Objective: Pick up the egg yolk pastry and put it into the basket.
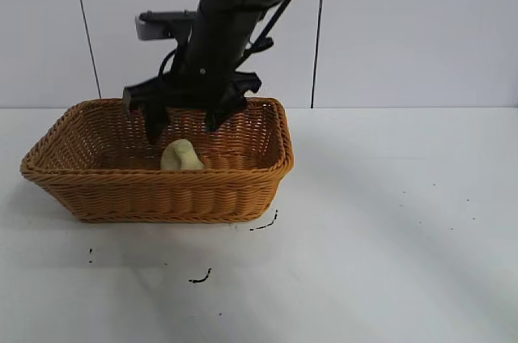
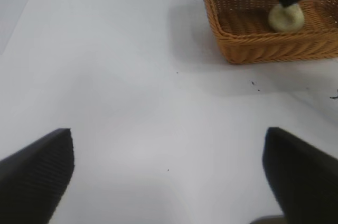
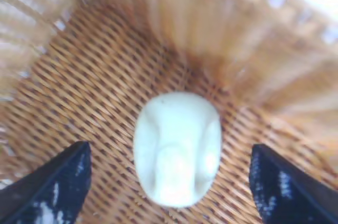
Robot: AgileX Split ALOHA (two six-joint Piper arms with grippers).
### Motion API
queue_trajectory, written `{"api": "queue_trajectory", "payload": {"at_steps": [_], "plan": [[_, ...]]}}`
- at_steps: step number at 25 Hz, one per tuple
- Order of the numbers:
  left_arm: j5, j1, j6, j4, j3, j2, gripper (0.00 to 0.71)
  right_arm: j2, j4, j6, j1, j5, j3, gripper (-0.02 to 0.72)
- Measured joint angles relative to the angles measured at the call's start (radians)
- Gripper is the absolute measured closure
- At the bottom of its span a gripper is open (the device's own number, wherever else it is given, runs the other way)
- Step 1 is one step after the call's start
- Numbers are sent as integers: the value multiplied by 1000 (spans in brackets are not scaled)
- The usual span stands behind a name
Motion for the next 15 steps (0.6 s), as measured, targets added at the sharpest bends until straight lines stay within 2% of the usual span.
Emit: {"api": "queue_trajectory", "payload": {"at_steps": [3, 7, 15], "plan": [[0, 0, 0, 0, 0, 0, 14, -1, -48, 0, -4, 51, -50, 99], [0, 0, 0, 0, 0, 0, 14, -1, -57, 17, -54, 96, -74, 99], [0, 0, 0, 0, 0, 0, 14, -1, -63, 18, -288, 128, -75, 99]]}}
